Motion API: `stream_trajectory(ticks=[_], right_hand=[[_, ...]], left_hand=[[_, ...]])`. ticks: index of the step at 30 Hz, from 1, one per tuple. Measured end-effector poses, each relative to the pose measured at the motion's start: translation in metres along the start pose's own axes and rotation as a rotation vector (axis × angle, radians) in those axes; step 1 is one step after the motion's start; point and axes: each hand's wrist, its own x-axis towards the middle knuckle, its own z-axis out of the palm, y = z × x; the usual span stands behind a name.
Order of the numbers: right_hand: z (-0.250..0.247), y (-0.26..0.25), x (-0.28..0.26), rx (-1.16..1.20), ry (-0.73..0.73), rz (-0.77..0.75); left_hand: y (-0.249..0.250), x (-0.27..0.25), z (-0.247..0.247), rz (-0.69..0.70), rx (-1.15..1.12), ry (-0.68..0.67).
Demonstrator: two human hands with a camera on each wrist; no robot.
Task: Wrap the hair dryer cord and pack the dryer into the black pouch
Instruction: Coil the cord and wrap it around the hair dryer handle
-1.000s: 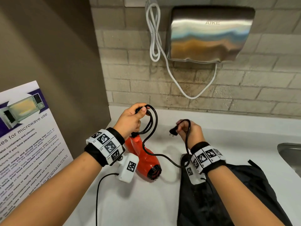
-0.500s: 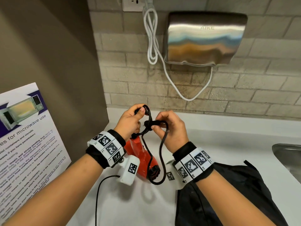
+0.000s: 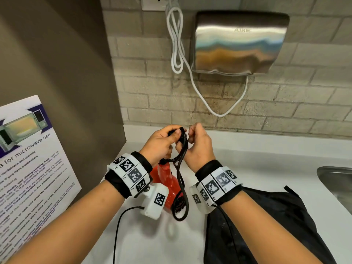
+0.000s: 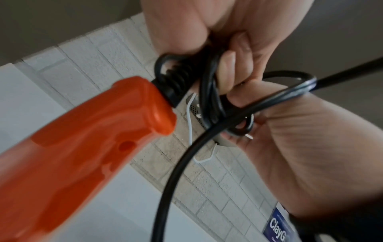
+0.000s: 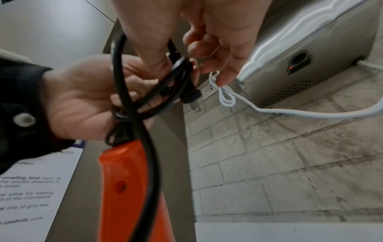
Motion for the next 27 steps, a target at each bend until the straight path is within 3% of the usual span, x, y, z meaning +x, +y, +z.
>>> stream_trajectory(ticks=[2,7,13,17,19,22,25,27], right_hand=[[0.005,0.003,0.004,0.015,-0.021,-0.008],[0.000,0.000,0.014,-0.063,-0.364,0.094],[-0.013,0.013,0.013,-0.081,-0.405,0.043],[-0.037,0.044,0.001,-0.165,-0.461,0.065],[-0.049,0.067,-0.004,-0.311,-0.439,0.135],[-0.065,0.102,-0.009,-0.476,-0.388,0.358],[-0.080,0.131,-0.018,-0.492,-0.352,0.623],[-0.082,0.142,-0.027,-0.457,-0.392,0.718]], left_hand=[[0.000,-0.002,0.004,-0.004,-0.012,-0.040],[-0.005,0.000,0.006,0.021,0.000,-0.027],[-0.008,0.000,0.005,0.175,0.006,-0.001],[-0.004,0.001,-0.010,0.101,-0.080,0.087],[-0.003,0.002,-0.016,0.101,-0.080,0.127],[-0.005,0.000,-0.017,0.105,-0.074,0.122],[-0.005,-0.001,-0.017,0.080,-0.100,0.122],[-0.004,-0.001,-0.018,0.073,-0.095,0.131]])
